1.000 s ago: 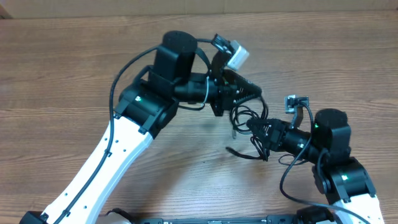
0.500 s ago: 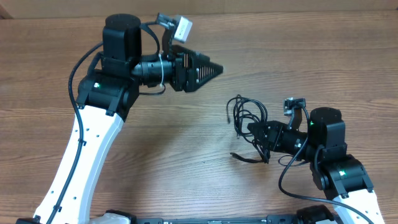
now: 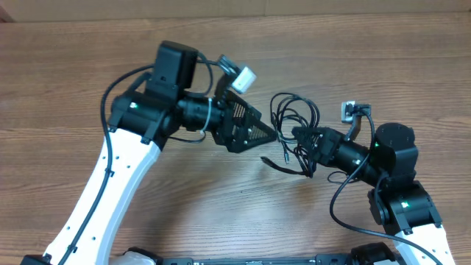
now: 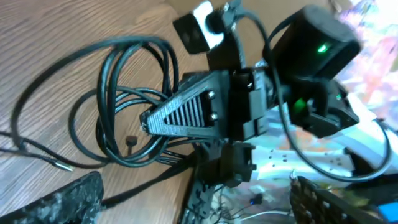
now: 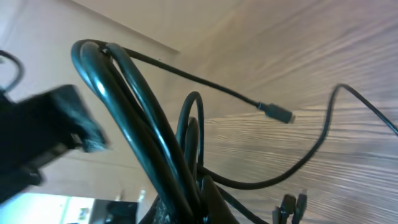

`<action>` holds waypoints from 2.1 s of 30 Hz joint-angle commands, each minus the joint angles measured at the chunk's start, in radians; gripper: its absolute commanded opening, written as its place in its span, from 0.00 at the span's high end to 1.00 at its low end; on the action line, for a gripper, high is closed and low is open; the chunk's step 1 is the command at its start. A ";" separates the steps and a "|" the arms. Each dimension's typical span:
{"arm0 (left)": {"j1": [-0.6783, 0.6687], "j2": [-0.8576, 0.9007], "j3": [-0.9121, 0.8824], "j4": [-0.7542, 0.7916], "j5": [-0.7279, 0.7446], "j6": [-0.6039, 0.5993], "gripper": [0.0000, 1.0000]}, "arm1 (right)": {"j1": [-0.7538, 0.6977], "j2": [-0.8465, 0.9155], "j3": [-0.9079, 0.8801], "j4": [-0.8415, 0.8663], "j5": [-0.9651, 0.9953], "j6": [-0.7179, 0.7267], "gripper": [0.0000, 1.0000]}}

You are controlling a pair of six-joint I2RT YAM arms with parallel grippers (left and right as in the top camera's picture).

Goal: Untangle cables

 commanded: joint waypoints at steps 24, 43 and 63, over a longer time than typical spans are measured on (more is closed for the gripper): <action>-0.108 -0.019 0.017 0.148 -0.173 -0.094 0.41 | -0.004 -0.006 0.004 0.125 -0.222 0.103 0.96; -0.069 -0.019 0.017 0.449 -0.042 -0.306 0.96 | -0.004 -0.004 0.004 -0.058 -0.157 -0.210 0.96; 0.043 -0.019 0.017 0.218 -0.255 -0.241 0.00 | -0.005 -0.004 0.004 -0.154 -0.017 -0.141 0.96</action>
